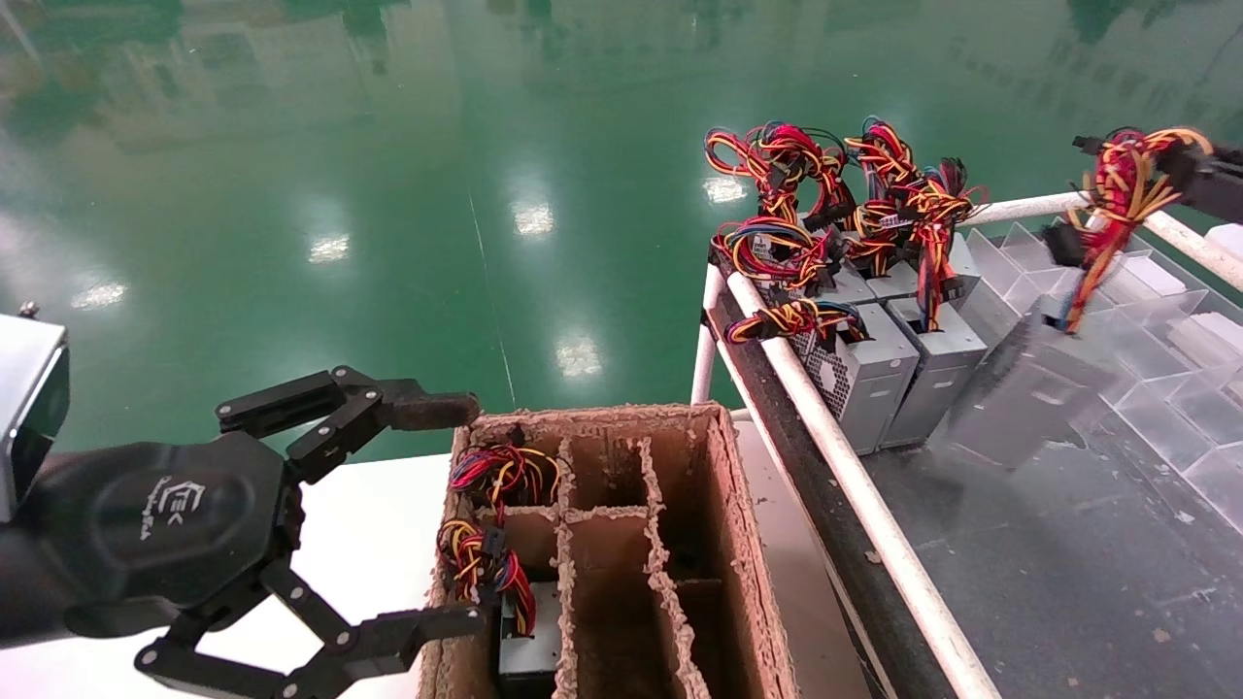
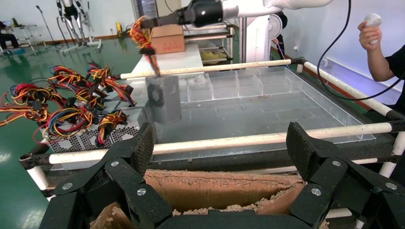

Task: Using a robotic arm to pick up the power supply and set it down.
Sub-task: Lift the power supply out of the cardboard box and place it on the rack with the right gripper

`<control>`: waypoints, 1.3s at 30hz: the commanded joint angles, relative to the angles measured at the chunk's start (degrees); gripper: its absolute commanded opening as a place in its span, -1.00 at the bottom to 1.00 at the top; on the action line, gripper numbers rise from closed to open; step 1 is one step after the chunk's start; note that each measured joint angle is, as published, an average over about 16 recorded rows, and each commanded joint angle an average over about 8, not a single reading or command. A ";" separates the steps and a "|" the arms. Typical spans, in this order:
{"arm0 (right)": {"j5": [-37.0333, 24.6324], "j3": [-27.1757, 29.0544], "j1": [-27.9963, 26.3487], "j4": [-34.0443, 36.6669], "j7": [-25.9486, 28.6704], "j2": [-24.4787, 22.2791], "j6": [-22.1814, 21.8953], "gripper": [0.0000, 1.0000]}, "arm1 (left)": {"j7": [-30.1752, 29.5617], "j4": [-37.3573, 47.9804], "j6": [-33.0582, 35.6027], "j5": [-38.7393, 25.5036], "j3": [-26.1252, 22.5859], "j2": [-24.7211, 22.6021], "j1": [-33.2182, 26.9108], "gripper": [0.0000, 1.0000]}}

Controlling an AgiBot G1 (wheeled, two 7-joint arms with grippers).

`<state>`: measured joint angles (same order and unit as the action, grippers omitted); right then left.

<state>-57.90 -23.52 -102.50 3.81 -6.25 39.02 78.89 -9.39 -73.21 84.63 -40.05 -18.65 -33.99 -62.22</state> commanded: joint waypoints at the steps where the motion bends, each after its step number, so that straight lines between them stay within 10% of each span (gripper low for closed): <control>1: 0.03 0.00 0.47 0.25 0.42 1.35 -2.91 -1.00 | 0.00 0.00 0.00 0.00 0.00 0.00 0.00 1.00; 9: -0.22 -0.24 0.76 -1.21 0.83 5.70 -9.88 -1.00 | 0.01 0.00 -0.01 0.01 -0.02 0.01 0.00 1.00; 39: -1.18 -0.89 2.62 -3.37 1.83 7.41 -10.15 -1.00 | 0.03 0.00 -0.03 0.04 -0.06 0.03 -0.02 1.00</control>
<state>-59.10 -24.43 -99.98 0.46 -4.47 46.61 68.33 -9.36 -73.21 84.60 -40.00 -18.72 -33.96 -62.24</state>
